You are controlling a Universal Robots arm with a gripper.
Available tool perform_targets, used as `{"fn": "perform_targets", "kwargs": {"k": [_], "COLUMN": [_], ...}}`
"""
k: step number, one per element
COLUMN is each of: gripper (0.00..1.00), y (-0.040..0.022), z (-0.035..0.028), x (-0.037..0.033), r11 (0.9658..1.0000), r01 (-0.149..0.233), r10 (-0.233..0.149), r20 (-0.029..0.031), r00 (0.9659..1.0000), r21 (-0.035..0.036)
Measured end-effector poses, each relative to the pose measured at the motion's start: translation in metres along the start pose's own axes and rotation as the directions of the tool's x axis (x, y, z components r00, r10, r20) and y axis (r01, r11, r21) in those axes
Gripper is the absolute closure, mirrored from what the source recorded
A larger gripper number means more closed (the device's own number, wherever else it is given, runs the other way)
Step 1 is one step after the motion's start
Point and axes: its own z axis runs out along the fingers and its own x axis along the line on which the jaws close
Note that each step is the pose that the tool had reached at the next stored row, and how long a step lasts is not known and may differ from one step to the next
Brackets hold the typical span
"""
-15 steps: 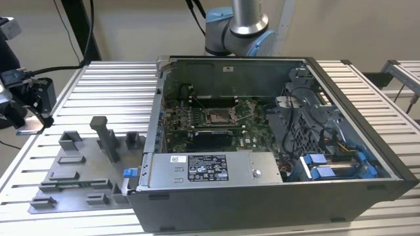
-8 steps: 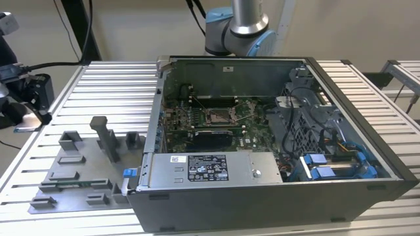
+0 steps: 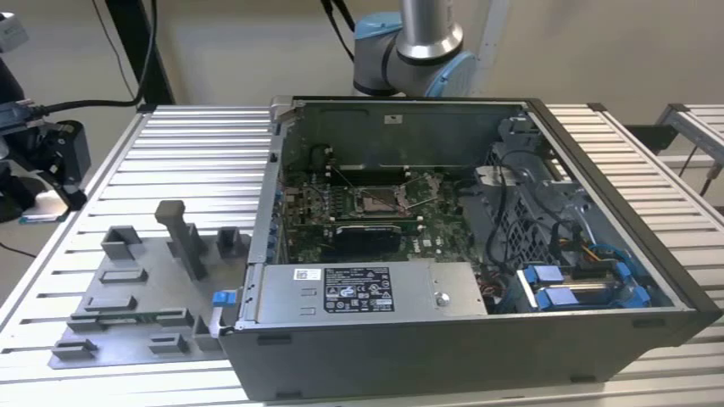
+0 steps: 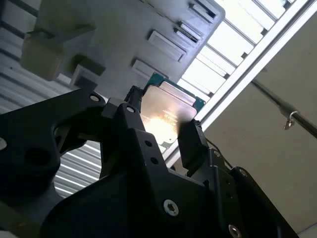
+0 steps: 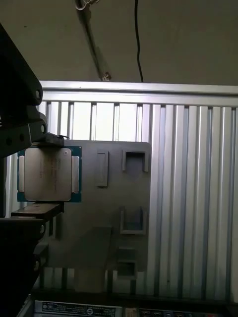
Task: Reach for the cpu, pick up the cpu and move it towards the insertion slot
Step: 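Pick up the cpu and move it towards the insertion slot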
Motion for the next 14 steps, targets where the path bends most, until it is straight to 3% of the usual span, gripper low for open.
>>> {"fn": "perform_targets", "kwargs": {"k": [14], "gripper": [1.00], "y": [0.0003], "z": [-0.0042], "x": [0.0001], "r11": [1.0000], "r01": [0.000], "r10": [0.000], "r20": [0.0007], "r00": [1.0000], "r21": [0.0000]}}
